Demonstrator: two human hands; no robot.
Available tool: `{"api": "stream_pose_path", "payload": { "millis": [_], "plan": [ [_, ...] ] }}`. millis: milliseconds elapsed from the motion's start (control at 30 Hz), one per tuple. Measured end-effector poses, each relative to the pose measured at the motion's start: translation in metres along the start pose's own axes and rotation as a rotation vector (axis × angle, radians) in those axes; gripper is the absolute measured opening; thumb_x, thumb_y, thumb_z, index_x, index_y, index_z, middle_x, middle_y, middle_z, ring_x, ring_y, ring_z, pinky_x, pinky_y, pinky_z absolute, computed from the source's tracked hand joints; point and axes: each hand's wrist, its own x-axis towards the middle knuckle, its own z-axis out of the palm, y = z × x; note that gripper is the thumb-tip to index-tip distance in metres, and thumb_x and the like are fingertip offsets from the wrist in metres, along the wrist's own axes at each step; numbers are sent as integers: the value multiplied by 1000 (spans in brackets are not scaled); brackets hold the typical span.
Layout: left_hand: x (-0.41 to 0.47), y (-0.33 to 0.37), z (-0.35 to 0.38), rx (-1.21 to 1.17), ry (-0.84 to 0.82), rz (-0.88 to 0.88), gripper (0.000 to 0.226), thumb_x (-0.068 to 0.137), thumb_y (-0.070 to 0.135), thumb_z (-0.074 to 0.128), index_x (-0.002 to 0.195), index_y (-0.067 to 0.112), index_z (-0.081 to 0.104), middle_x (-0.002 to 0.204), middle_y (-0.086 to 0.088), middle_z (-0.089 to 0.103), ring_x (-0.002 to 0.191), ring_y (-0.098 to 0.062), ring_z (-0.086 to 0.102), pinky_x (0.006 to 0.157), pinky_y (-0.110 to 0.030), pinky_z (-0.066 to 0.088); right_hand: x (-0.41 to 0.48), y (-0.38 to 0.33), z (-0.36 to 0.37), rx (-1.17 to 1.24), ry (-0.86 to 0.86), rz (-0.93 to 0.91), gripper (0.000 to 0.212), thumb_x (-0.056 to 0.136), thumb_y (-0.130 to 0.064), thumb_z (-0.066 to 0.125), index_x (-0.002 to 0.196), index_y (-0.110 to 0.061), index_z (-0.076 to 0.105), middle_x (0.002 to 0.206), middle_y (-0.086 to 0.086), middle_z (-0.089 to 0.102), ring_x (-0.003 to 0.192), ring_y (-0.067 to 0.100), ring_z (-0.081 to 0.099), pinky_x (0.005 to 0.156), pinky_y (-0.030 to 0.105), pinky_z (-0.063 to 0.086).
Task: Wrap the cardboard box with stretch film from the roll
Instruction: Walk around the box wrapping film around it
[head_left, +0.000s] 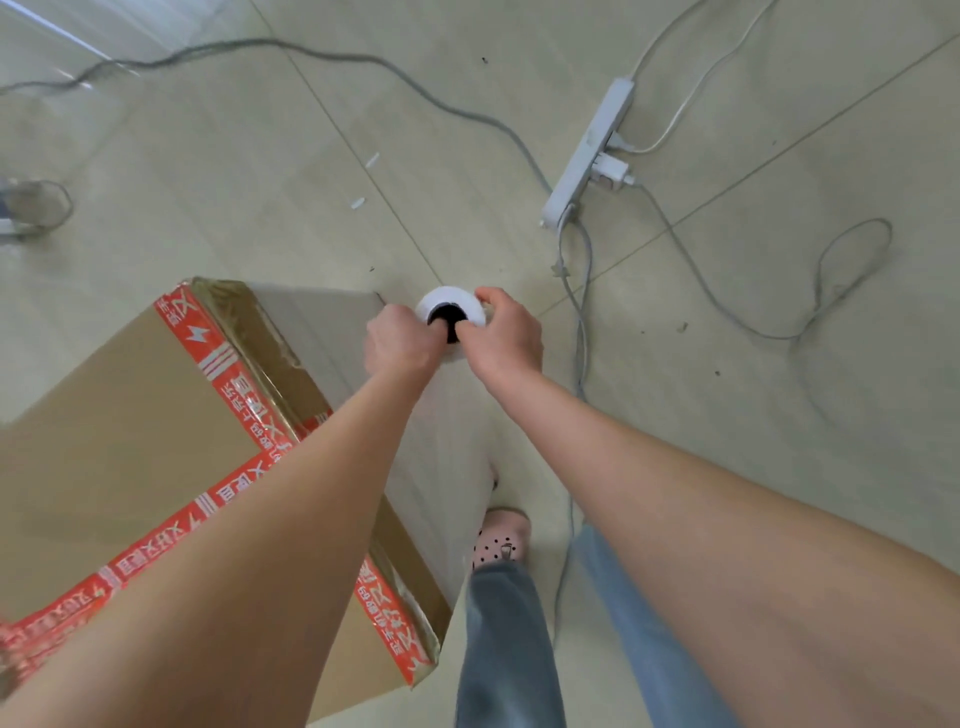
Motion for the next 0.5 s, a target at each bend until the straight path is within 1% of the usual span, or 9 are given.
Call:
{"api": "stream_pose_path", "payload": {
  "millis": [100, 167, 233, 267, 300, 367, 400, 433, 500],
  "plan": [
    [4, -1, -5, 13, -47, -22, 27, 82, 32, 61, 80, 6, 60, 89, -15, 69, 78, -31, 68, 72, -38, 58, 4, -8, 1, -15, -38, -6, 35, 89, -11, 55, 123, -18, 58, 124, 3, 61, 110, 25, 56, 79, 23, 38],
    [5, 0, -5, 54, -55, -12, 22, 84, 26, 60, 85, 5, 61, 93, -16, 67, 82, -31, 65, 66, -31, 49, 7, -8, 2, -22, -55, -14, 31, 89, -11, 57, 119, -18, 61, 119, 3, 62, 105, 26, 57, 80, 25, 42],
    [3, 2, -6, 87, -66, -9, 24, 84, 23, 58, 92, 1, 63, 96, -18, 67, 89, -33, 64, 64, -30, 42, 9, -6, 6, -33, -57, -30, 20, 87, -11, 56, 101, -25, 63, 99, -2, 59, 88, 23, 53, 69, 27, 41],
    [3, 2, -6, 98, -78, -4, 24, 85, 23, 58, 93, 1, 63, 97, -19, 67, 90, -34, 64, 63, -30, 41, 10, -6, 8, -49, -49, -37, 19, 86, -12, 57, 91, -30, 58, 93, -5, 54, 83, 19, 48, 66, 25, 37],
    [4, 2, -7, 112, -91, 5, 23, 85, 23, 57, 91, 1, 62, 97, -19, 67, 88, -33, 63, 62, -30, 41, 11, -6, 9, -64, -42, -41, 20, 85, -13, 57, 83, -32, 51, 90, -7, 50, 81, 17, 44, 68, 23, 35],
    [5, 2, -10, 150, -122, 29, 17, 86, 23, 56, 87, 5, 58, 99, -18, 67, 81, -31, 58, 61, -29, 38, 12, -7, 10, -78, -32, -35, 21, 84, -12, 57, 75, -28, 46, 86, -6, 49, 79, 17, 41, 69, 25, 36],
    [5, 3, -12, 169, -122, 58, 15, 86, 21, 55, 89, 7, 57, 103, -16, 66, 81, -30, 56, 61, -29, 38, 12, -10, 9, -77, -33, -27, 15, 84, -10, 56, 76, -23, 52, 84, -4, 51, 78, 18, 43, 68, 28, 38],
    [5, 4, -13, 196, -110, 116, 16, 87, 19, 54, 98, 8, 58, 108, -14, 65, 87, -30, 57, 64, -29, 39, 12, -10, 9, -81, -35, -20, 13, 84, -7, 55, 79, -19, 57, 81, -2, 53, 76, 20, 45, 65, 30, 40],
    [4, 7, -14, 281, -64, 297, 35, 87, 16, 53, 122, 14, 52, 117, -8, 60, 103, -29, 58, 70, -32, 42, 14, -11, 6, -100, -48, -29, 14, 83, -5, 51, 86, -14, 61, 80, 3, 60, 76, 26, 51, 61, 29, 40]
  ]
}}
